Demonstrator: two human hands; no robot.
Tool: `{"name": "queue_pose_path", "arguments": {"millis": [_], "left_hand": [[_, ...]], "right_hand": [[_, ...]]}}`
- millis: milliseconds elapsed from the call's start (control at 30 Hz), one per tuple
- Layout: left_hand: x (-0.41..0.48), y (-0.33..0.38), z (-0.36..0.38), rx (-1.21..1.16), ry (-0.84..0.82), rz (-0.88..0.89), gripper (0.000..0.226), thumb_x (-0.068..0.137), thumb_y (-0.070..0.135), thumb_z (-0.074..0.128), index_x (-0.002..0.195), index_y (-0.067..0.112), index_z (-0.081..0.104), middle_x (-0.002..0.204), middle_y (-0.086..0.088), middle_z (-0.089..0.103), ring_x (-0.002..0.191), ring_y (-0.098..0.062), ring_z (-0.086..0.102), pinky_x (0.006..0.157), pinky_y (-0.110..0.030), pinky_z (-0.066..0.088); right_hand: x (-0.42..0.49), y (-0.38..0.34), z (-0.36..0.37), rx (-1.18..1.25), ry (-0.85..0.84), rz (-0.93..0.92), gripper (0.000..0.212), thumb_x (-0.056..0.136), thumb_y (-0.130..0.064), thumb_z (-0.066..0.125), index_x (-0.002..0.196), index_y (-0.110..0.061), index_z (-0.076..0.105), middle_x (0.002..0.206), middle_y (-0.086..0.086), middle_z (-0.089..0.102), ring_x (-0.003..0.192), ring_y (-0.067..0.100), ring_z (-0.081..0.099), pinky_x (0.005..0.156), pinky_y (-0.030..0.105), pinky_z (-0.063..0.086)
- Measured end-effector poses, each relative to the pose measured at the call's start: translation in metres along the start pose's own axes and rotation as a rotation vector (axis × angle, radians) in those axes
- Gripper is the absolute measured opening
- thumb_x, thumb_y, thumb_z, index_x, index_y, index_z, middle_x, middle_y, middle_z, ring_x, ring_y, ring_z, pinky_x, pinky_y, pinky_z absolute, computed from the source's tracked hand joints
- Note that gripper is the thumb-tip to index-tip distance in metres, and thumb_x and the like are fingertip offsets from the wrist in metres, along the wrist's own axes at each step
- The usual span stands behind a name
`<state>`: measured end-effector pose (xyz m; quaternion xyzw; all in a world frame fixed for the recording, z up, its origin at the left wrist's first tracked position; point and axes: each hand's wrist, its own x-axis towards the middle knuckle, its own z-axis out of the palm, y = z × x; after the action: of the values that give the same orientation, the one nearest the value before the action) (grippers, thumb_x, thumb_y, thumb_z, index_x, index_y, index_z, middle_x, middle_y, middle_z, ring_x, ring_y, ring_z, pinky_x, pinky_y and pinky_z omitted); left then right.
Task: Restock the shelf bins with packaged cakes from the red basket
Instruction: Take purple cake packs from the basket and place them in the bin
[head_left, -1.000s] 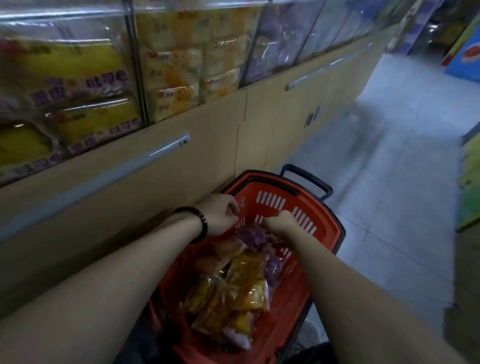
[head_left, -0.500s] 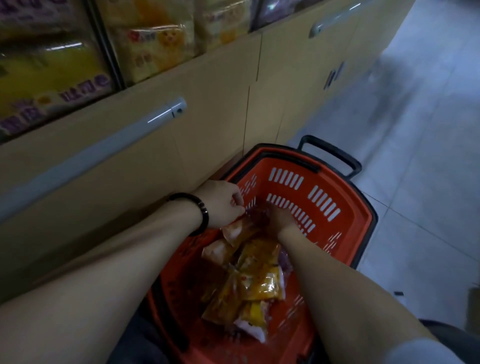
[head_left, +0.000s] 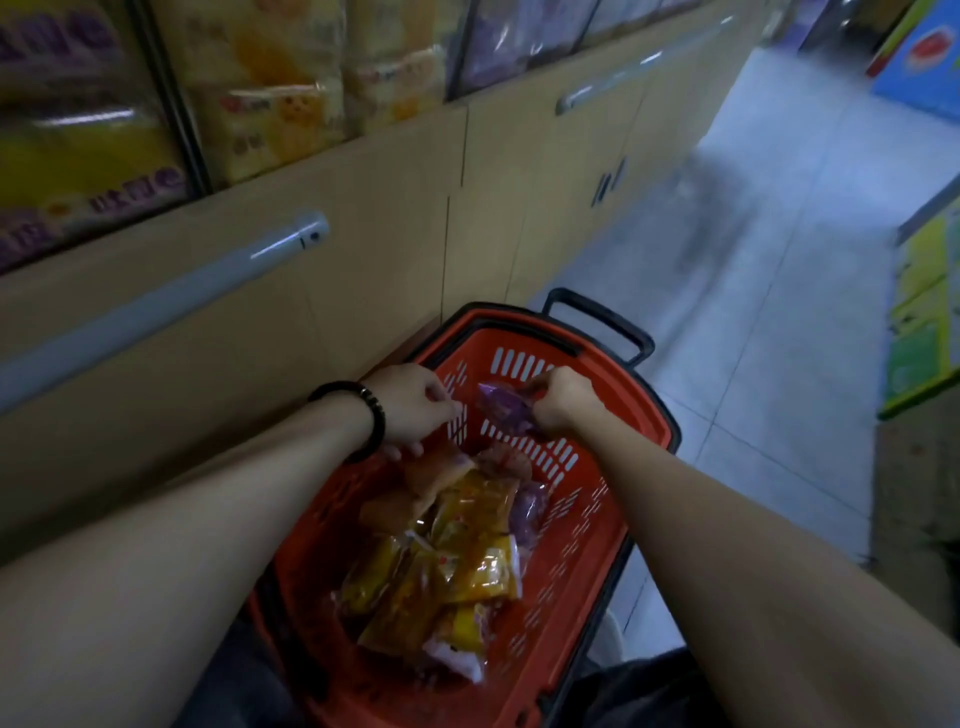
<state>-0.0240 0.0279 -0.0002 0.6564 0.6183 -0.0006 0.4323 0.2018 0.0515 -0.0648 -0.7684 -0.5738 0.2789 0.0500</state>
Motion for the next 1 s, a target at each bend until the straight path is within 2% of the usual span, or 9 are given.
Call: {"name": "queue_pose_path", "arguments": {"millis": [133, 267, 367, 433, 533, 633, 733, 833, 1000], "left_hand": [[-0.006, 0.012, 0.001, -0.385, -0.122, -0.157, 0.064, 0.099, 0.062, 0.052, 0.145, 0.018, 0.048, 0.135, -0.012, 0.062, 0.098, -0.032, 0.074, 0.082, -0.045, 0.063], [-0.015, 0.020, 0.011, -0.620, -0.210, -0.117, 0.090, 0.072, 0.088, 0.061, 0.132, 0.021, 0.064, 0.127, -0.011, 0.068, 0.094, -0.035, 0.077, 0.077, -0.044, 0.063], [-0.023, 0.029, 0.016, -0.792, -0.085, -0.040, 0.072, 0.075, 0.081, 0.068, 0.107, 0.017, 0.079, 0.107, -0.013, 0.075, 0.089, -0.033, 0.074, 0.076, -0.044, 0.062], [-0.029, 0.033, 0.016, -0.859, 0.000, -0.022, 0.051, 0.089, 0.063, 0.067, 0.097, 0.014, 0.077, 0.092, -0.012, 0.074, 0.079, -0.028, 0.070, 0.073, -0.038, 0.058], [-0.033, 0.033, 0.013, -0.832, -0.016, -0.040, 0.044, 0.099, 0.053, 0.059, 0.113, 0.013, 0.071, 0.104, -0.010, 0.073, 0.090, -0.024, 0.067, 0.078, -0.032, 0.053], [-0.039, 0.033, 0.004, -0.841, -0.005, -0.020, 0.036, 0.096, 0.050, 0.065, 0.107, 0.016, 0.070, 0.104, -0.007, 0.073, 0.093, -0.023, 0.067, 0.080, -0.033, 0.053], [-0.037, 0.029, -0.002, -0.834, 0.005, 0.067, 0.047, 0.081, 0.057, 0.078, 0.110, 0.021, 0.075, 0.113, -0.005, 0.078, 0.111, -0.029, 0.070, 0.108, -0.050, 0.049], [-0.043, 0.032, -0.006, -0.782, 0.025, 0.148, 0.054, 0.078, 0.060, 0.077, 0.117, 0.022, 0.073, 0.108, -0.003, 0.080, 0.111, -0.029, 0.072, 0.108, -0.054, 0.049], [-0.054, 0.038, -0.010, -0.834, 0.039, 0.258, 0.073, 0.065, 0.056, 0.086, 0.125, 0.021, 0.065, 0.111, -0.005, 0.079, 0.104, -0.028, 0.075, 0.093, -0.048, 0.058]], "right_hand": [[-0.035, -0.020, -0.027, 0.046, 0.085, -0.145, 0.028, 0.093, -0.030, 0.073, 0.121, -0.025, 0.078, 0.123, 0.007, 0.075, 0.108, 0.028, 0.072, 0.091, 0.037, 0.061], [-0.075, -0.030, -0.037, 0.178, 0.136, -0.240, 0.036, 0.090, -0.017, 0.077, 0.124, -0.025, 0.076, 0.117, 0.005, 0.076, 0.105, 0.025, 0.073, 0.083, 0.031, 0.059], [-0.104, -0.031, -0.037, 0.257, 0.178, -0.296, 0.039, 0.085, -0.016, 0.084, 0.121, -0.027, 0.076, 0.108, -0.003, 0.074, 0.098, 0.013, 0.069, 0.075, 0.022, 0.054], [-0.116, -0.032, -0.037, 0.340, 0.143, -0.334, 0.039, 0.080, -0.020, 0.090, 0.117, -0.028, 0.077, 0.107, -0.010, 0.073, 0.095, 0.009, 0.070, 0.084, 0.030, 0.060], [-0.121, -0.033, -0.046, 0.486, 0.055, -0.348, 0.031, 0.085, -0.025, 0.085, 0.114, -0.031, 0.077, 0.097, -0.005, 0.076, 0.084, 0.014, 0.076, 0.076, 0.043, 0.066], [-0.117, -0.027, -0.065, 0.535, 0.296, -0.323, 0.026, 0.088, -0.035, 0.081, 0.113, -0.031, 0.074, 0.085, -0.004, 0.074, 0.075, 0.009, 0.072, 0.069, 0.033, 0.058], [-0.111, -0.013, -0.081, 0.722, 0.348, -0.266, 0.051, 0.083, -0.035, 0.085, 0.128, -0.024, 0.064, 0.098, -0.006, 0.068, 0.087, 0.008, 0.068, 0.081, 0.034, 0.056], [-0.107, -0.002, -0.087, 0.758, 0.117, -0.331, 0.083, 0.070, -0.046, 0.089, 0.143, -0.023, 0.059, 0.118, -0.002, 0.069, 0.108, 0.018, 0.070, 0.095, 0.043, 0.060], [-0.117, -0.005, -0.091, 0.817, 0.140, -0.458, 0.036, 0.086, -0.015, 0.085, 0.119, -0.022, 0.073, 0.096, 0.001, 0.079, 0.089, 0.022, 0.077, 0.084, 0.048, 0.064]]}}
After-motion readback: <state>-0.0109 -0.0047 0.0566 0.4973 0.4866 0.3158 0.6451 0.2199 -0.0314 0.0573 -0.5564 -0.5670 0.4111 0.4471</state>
